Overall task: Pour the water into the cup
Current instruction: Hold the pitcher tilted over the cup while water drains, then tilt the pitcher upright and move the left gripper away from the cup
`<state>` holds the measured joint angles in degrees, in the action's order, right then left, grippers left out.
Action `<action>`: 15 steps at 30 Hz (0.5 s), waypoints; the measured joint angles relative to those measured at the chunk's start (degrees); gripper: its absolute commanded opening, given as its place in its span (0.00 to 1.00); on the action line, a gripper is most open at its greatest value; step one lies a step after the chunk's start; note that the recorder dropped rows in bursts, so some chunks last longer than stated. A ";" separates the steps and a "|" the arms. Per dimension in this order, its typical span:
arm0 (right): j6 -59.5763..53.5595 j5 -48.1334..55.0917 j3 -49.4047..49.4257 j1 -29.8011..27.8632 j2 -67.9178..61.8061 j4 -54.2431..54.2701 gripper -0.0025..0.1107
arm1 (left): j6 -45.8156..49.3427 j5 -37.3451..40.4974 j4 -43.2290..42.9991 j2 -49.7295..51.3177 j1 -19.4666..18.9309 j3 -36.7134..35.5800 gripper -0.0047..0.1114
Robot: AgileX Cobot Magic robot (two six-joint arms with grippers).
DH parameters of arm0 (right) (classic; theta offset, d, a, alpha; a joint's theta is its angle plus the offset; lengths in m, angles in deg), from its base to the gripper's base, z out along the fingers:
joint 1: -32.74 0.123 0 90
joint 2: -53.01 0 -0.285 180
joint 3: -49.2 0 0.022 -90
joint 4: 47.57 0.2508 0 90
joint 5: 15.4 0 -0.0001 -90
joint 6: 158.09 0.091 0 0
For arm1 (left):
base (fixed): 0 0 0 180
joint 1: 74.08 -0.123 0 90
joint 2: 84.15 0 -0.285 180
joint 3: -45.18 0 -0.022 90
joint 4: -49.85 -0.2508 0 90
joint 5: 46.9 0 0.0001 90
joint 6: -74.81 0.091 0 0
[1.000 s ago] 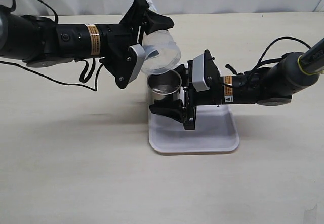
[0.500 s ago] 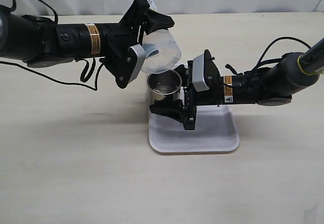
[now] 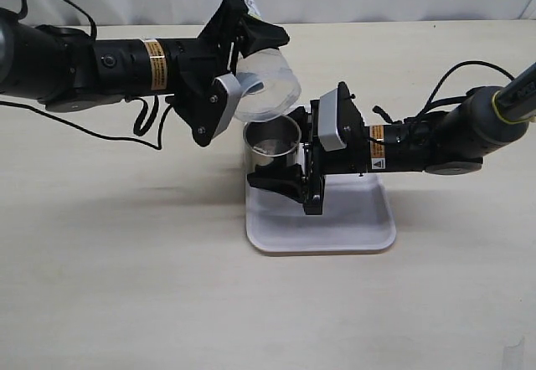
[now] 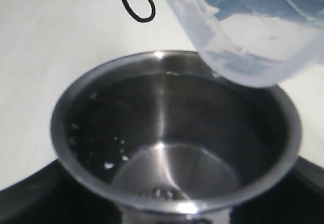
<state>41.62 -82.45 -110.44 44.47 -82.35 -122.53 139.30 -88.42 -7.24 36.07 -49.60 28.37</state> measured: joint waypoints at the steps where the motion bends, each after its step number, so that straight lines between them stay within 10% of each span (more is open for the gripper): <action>1: 0.00 0.00 0.00 0.00 0.00 0.00 0.06 | 0.00 0.00 0.00 0.00 0.39 0.00 0.04; 15: 0.00 0.00 0.00 0.00 0.00 0.00 0.06 | 0.00 4.44 0.50 0.00 1.48 0.00 0.04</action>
<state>41.62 -82.45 -110.44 44.47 -82.35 -122.53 139.30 -83.98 -6.74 36.07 -48.12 28.37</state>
